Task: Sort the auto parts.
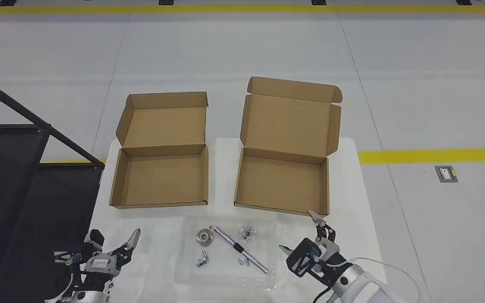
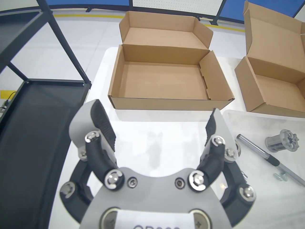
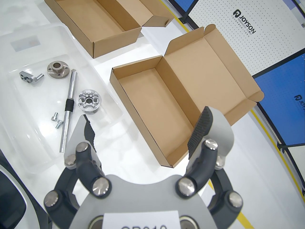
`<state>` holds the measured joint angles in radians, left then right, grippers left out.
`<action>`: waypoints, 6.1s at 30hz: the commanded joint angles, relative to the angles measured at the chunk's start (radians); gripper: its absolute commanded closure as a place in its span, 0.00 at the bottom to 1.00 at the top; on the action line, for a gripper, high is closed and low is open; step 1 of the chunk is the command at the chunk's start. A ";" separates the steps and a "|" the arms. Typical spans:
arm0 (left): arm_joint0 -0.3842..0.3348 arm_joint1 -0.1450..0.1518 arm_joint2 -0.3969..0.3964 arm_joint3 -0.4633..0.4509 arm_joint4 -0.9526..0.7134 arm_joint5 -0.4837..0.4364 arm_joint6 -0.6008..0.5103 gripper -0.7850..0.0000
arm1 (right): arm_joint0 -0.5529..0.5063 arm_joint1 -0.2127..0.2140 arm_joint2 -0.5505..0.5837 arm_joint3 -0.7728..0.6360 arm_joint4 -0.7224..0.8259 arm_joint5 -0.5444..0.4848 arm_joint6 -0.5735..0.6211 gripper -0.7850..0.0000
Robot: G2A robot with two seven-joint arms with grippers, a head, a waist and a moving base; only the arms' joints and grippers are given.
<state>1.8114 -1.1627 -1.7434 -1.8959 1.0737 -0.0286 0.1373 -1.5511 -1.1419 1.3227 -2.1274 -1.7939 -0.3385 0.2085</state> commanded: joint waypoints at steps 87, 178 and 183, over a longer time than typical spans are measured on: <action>0.017 -0.045 -0.004 -0.039 -0.007 -0.005 -0.019 0.00 | 0.518 -0.269 -0.509 0.501 0.509 0.480 0.593 1.00; 0.033 -0.054 -0.023 -0.059 -0.008 0.011 -0.033 0.00 | 1.026 -0.388 -0.353 1.148 0.741 0.274 0.301 0.00; 0.033 -0.054 -0.023 -0.059 -0.008 0.011 -0.033 0.00 | 0.741 -0.314 -0.229 0.645 0.638 0.180 0.494 0.00</action>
<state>1.8444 -1.2169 -1.7662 -1.9547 1.0656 -0.0179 0.1039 -0.7442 -1.4664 1.0742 -1.3507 -1.1427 -0.1352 0.6590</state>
